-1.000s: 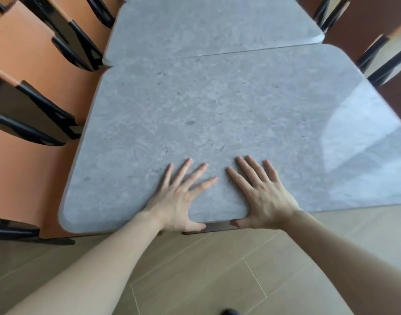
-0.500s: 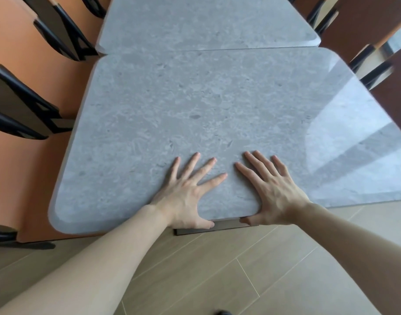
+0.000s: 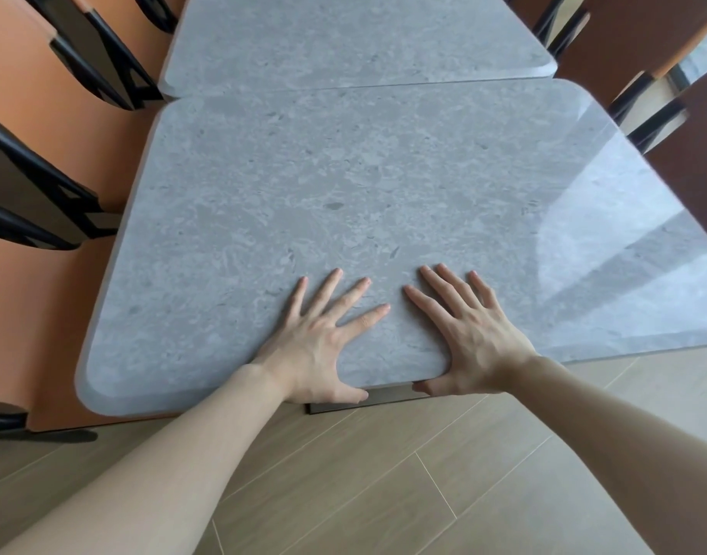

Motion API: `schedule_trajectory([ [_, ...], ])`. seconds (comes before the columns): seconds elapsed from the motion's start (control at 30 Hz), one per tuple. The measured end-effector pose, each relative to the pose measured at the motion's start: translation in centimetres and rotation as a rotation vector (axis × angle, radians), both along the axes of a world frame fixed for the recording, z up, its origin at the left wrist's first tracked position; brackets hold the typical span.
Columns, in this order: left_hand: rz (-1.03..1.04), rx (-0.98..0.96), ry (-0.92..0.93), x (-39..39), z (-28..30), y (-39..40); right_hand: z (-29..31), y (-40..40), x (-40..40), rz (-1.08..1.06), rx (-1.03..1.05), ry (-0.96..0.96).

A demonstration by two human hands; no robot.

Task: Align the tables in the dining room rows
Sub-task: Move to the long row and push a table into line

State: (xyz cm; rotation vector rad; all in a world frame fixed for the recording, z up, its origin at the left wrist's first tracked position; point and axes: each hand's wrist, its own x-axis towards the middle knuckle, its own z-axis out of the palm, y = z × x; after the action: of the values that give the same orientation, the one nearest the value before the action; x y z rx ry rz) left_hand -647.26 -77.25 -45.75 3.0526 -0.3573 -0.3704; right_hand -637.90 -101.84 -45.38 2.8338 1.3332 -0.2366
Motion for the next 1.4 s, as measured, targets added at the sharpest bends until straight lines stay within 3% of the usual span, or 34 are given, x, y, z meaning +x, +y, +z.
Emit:
schedule_trajectory([
  [0.3,0.028,0.057,-0.006,-0.2,0.5,-0.5,-0.2,-0.3,0.0,0.009,0.053,0.01],
  [0.57,0.065,0.091,0.254,0.7,2.5,-1.0,-0.3,-0.5,0.2,0.018,0.079,0.056],
  [0.67,0.179,0.093,0.285,0.6,3.4,-3.2,-0.1,-0.6,0.4,0.032,0.101,0.094],
  [1.03,0.426,0.01,0.39,3.9,5.4,-5.8,1.5,-2.3,-3.7,-0.098,0.143,0.32],
  [1.2,0.504,0.134,0.481,3.5,7.2,-8.9,6.0,-6.0,-2.5,-0.178,0.168,0.699],
  [1.27,0.551,0.046,0.477,2.9,8.1,-11.3,8.5,-8.5,-1.1,-0.311,0.292,0.781],
  [1.4,0.575,-0.331,0.318,3.7,11.5,-16.7,14.0,-13.3,2.0,-0.524,0.525,0.692],
])
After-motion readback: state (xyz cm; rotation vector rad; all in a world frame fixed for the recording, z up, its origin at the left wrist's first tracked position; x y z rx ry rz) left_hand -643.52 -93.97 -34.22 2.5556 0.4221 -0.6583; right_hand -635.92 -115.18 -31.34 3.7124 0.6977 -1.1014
